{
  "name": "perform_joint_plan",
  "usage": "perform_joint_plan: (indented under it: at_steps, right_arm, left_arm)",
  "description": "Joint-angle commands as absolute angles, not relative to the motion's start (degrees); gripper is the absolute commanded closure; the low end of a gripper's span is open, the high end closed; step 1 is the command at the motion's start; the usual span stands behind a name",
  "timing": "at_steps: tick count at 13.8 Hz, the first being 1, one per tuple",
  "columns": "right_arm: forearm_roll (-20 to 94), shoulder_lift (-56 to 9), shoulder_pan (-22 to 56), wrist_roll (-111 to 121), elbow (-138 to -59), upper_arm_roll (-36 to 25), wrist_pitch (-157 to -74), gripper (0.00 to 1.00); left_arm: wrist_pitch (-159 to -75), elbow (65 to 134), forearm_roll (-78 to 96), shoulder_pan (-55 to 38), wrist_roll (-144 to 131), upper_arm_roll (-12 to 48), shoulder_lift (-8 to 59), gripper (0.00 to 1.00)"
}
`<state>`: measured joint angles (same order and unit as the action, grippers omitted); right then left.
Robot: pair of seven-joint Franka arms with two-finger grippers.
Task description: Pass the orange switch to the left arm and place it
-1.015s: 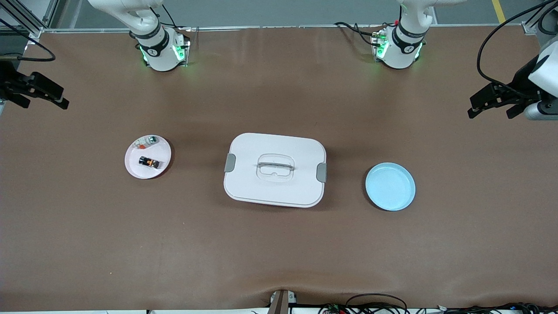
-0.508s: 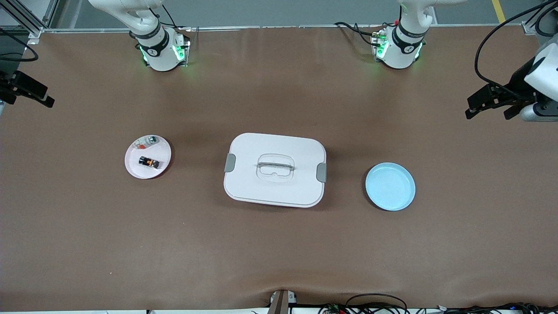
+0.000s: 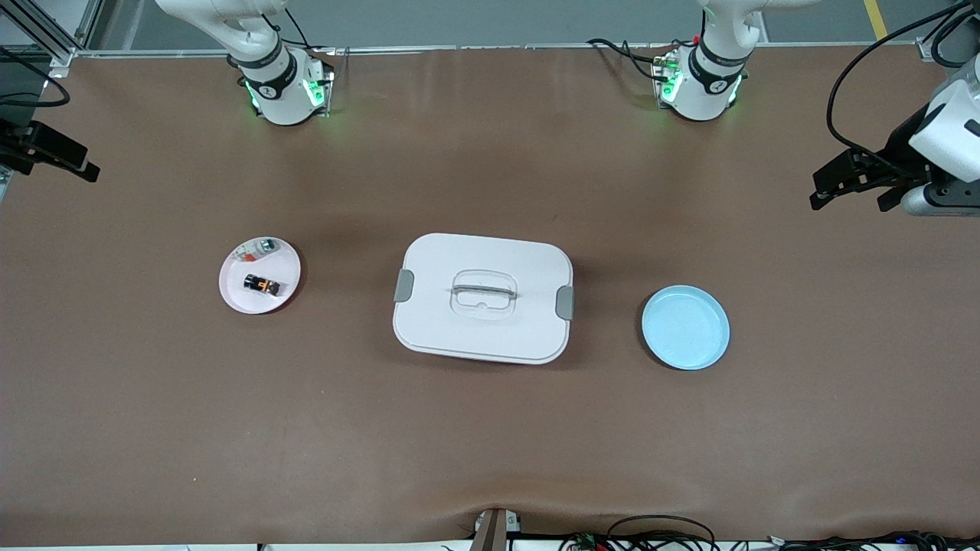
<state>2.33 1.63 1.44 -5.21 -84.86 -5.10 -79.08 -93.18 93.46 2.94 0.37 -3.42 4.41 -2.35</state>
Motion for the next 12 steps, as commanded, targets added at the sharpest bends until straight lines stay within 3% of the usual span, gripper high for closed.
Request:
perform_joint_plan:
  at_steps: [1, 12]
  right_arm:
    - [2.28, 1.32, 0.88, -6.33, -84.37, -5.01, -77.96, 0.0]
    - [-2.81, 0.53, 0.79, -6.24, -84.11, -5.18, -79.72, 0.0]
  left_arm:
    - [-93.34, 93.43, 2.64, 0.97, -2.81, 4.75, -2.29, 0.0]
    - [-93.08, 93.43, 2.64, 1.05, -2.55, 4.57, -2.37, 0.0]
